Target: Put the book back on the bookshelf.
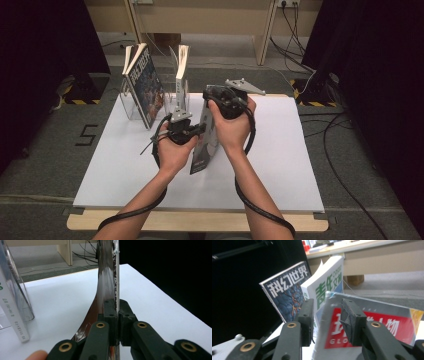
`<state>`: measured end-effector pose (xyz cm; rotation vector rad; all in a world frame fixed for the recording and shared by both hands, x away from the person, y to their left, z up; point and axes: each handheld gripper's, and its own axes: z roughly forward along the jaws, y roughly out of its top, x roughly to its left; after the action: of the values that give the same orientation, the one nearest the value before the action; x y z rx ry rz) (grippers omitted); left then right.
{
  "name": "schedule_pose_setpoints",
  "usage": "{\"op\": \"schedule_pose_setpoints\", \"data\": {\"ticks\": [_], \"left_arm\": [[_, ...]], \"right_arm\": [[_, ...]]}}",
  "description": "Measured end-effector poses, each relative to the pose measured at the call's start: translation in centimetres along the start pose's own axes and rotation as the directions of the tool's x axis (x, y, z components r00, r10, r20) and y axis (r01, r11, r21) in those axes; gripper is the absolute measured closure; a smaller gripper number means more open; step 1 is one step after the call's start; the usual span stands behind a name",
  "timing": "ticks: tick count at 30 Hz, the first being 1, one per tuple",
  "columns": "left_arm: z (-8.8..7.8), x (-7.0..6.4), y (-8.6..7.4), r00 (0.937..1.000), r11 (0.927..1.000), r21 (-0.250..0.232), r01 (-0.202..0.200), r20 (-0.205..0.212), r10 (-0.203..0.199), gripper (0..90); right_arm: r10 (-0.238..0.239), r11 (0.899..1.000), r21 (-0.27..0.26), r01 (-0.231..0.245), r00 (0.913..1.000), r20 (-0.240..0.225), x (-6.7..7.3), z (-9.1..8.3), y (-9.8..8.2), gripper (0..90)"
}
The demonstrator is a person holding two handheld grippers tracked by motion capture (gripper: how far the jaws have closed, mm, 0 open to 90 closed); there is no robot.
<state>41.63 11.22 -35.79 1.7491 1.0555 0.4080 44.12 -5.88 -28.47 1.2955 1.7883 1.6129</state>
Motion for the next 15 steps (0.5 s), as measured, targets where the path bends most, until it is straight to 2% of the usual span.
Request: {"op": "schedule_pose_setpoints", "data": {"ticks": [3, 4, 5, 10, 13, 15], "left_arm": [[-0.5, 0.5, -0.2, 0.9998, 0.9998, -0.019, 0.007, 0.017, -0.007, 86.7], [-0.5, 0.5, -0.2, 0.9998, 0.9998, -0.019, 0.007, 0.017, -0.007, 86.7], [-0.9, 0.8, -0.3, 0.9995, 0.9994, -0.033, 0.006, 0.030, -0.005, 86.7], [-1.6, 1.6, -0.4, 0.9984, 0.9990, -0.044, 0.009, 0.055, -0.007, 86.8], [-2.1, 2.4, -0.7, 0.9964, 0.9983, -0.047, 0.033, 0.079, -0.030, 86.8], [-2.3, 2.5, -0.8, 0.9962, 0.9983, -0.048, 0.034, 0.082, -0.030, 86.8]], "right_arm": [[0.003, 0.999, -0.032, -0.003, 1.0000, 0.004, -0.9, -1.5, -0.1, 63.2], [0.003, 0.999, -0.032, -0.003, 1.0000, 0.004, -0.9, -1.5, -0.1, 63.2], [0.009, 0.999, -0.050, -0.009, 0.9999, 0.009, -2.1, -2.6, -0.4, 63.1], [0.044, 0.999, -0.028, -0.042, 0.9964, 0.073, -5.7, -4.9, -2.2, 63.3], [0.069, 0.998, -0.006, -0.068, 0.9899, 0.124, -8.3, -6.0, -4.1, 63.4], [0.084, 0.996, 0.020, -0.088, 0.9856, 0.147, -9.8, -6.6, -5.8, 63.5]]}}
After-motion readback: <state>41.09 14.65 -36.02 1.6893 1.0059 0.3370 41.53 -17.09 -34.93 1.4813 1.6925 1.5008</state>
